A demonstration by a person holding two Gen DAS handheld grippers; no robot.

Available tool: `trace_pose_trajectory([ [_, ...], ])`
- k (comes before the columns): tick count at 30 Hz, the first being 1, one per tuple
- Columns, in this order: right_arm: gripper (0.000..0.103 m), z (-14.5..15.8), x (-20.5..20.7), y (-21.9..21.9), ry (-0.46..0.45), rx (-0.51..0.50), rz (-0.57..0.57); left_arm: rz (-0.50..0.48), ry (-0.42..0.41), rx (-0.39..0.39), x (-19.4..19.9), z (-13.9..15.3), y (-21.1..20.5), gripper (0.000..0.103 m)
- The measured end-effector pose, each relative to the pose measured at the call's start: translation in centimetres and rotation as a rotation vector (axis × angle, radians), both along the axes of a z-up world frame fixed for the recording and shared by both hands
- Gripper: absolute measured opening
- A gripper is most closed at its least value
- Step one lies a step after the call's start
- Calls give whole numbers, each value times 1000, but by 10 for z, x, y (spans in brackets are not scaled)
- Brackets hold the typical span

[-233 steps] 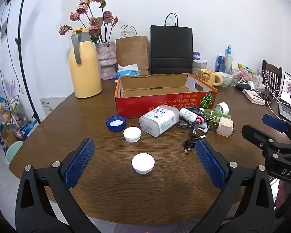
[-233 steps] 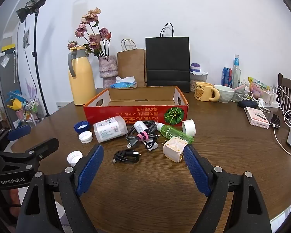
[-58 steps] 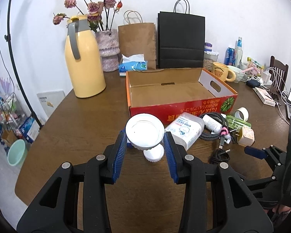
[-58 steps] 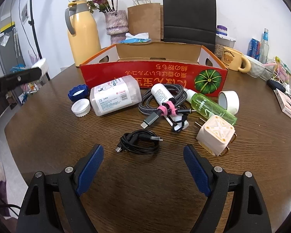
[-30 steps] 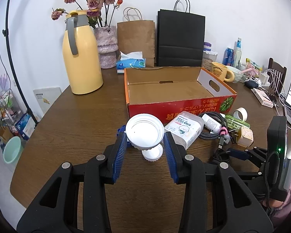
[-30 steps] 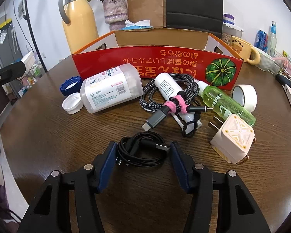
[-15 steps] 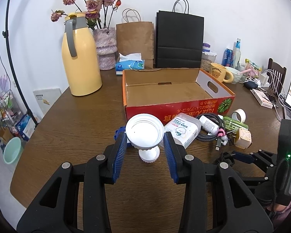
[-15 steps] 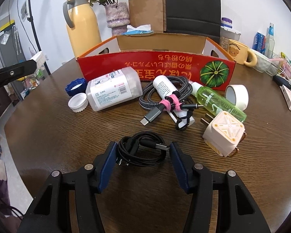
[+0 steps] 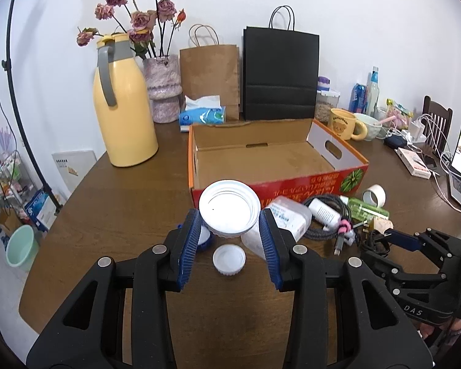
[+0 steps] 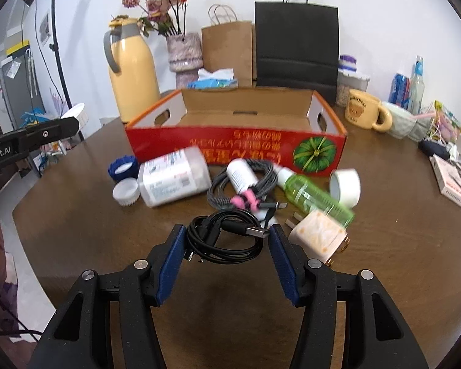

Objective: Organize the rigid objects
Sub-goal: 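Carry the white cap toward the box with the left gripper while the right grasps the coiled black cable, then lower the white cap and black cable into the cardboard box and open both grippers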

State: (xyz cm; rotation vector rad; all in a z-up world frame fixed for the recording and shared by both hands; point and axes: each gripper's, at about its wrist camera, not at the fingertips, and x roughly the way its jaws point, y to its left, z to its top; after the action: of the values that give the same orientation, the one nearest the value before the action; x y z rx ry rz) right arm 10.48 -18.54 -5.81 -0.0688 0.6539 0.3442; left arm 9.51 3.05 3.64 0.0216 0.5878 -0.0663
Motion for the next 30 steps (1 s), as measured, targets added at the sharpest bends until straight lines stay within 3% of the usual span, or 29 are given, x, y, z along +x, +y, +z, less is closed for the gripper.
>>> trace_pose_trajectory([
  [15,60,59,43,-9,-141,41,-13,-5,-44,14,44,36,-19,35],
  [22,60,79,72,-8,-161,60,-11,-6,-18,37,78,42,-32,35],
  [30,60,88,115,1,-142,63,-3,17,15,-4,122,43,-36,35],
])
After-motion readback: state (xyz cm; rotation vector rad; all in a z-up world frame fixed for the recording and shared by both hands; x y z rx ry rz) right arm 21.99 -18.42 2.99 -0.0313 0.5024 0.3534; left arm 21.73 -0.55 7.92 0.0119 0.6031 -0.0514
